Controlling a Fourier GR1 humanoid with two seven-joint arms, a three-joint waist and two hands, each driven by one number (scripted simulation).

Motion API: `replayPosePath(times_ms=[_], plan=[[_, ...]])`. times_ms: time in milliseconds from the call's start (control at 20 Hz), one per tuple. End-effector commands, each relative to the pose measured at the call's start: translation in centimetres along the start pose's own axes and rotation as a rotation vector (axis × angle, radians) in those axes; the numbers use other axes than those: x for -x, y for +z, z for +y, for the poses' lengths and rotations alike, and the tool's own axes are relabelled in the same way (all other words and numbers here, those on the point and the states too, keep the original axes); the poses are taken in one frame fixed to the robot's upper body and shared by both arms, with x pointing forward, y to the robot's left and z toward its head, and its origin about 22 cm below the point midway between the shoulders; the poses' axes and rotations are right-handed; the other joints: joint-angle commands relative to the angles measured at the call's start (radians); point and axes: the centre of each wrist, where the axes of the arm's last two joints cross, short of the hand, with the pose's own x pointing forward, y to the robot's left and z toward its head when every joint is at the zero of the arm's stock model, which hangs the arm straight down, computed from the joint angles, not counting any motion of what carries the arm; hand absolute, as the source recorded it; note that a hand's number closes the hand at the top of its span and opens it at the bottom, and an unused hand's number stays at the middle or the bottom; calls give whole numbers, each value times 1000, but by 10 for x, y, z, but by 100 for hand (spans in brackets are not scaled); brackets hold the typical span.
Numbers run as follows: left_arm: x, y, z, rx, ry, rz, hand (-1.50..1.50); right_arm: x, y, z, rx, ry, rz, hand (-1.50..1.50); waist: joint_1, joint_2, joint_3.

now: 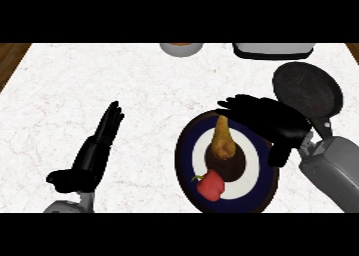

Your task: Pick the pear from the plate and place it in the pan

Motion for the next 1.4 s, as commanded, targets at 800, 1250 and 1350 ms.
replayPosePath(times_ms=[800,1250,1350], plan=[[15,1,13,-15,0,4,0,12,-19,27,-53,9,96,-150,-11,0,1],[20,17,8,-9,-7,-5,0,5,-59,56,-75,15,124,-150,-6,0,1],[-3,3,4,-12,-2,-6,0,10,-57,57,-91,9,152,-150,-8,-1,1]])
